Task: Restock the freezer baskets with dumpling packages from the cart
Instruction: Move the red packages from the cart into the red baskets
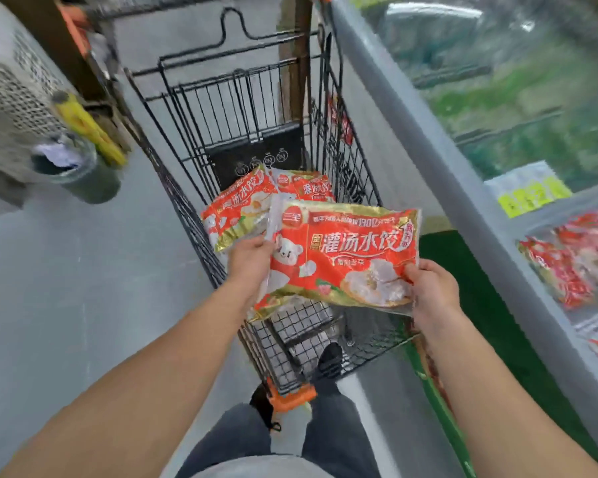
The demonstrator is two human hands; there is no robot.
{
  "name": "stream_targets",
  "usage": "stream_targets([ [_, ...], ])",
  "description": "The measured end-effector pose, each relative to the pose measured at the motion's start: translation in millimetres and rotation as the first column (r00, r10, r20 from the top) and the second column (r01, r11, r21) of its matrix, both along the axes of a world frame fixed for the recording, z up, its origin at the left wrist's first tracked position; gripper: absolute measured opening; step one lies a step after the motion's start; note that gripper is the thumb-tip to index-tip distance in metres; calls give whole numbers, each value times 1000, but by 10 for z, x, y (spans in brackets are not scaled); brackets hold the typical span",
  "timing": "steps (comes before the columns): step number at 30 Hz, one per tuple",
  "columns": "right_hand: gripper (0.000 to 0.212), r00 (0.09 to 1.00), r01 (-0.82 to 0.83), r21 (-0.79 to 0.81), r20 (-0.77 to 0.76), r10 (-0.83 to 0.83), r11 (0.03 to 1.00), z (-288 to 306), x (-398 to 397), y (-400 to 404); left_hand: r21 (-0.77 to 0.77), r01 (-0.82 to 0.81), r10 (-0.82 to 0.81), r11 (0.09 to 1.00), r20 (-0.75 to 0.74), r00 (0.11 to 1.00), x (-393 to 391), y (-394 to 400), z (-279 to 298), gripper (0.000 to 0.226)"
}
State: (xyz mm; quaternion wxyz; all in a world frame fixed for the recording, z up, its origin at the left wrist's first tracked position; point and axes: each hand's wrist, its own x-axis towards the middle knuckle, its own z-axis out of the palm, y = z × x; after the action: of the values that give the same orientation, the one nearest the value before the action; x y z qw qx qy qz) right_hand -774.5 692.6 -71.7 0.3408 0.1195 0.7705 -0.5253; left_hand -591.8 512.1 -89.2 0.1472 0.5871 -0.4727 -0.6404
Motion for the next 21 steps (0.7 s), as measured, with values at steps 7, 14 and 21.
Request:
stream_targets([
  [7, 11, 961, 276, -142, 23, -276, 951, 471, 332, 942, -118, 292, -303, 949, -92, 949, -174, 443, 553, 21],
  [14, 12, 883, 460, -153, -22, -469, 874, 724, 403, 2120, -189, 557, -577, 809, -67, 814, -711, 1340, 821, 20],
  [21, 9, 786, 609, -142, -27, -618, 781, 650, 244, 3589, -278, 755, -773, 594, 64, 631, -1496, 2593, 762, 25],
])
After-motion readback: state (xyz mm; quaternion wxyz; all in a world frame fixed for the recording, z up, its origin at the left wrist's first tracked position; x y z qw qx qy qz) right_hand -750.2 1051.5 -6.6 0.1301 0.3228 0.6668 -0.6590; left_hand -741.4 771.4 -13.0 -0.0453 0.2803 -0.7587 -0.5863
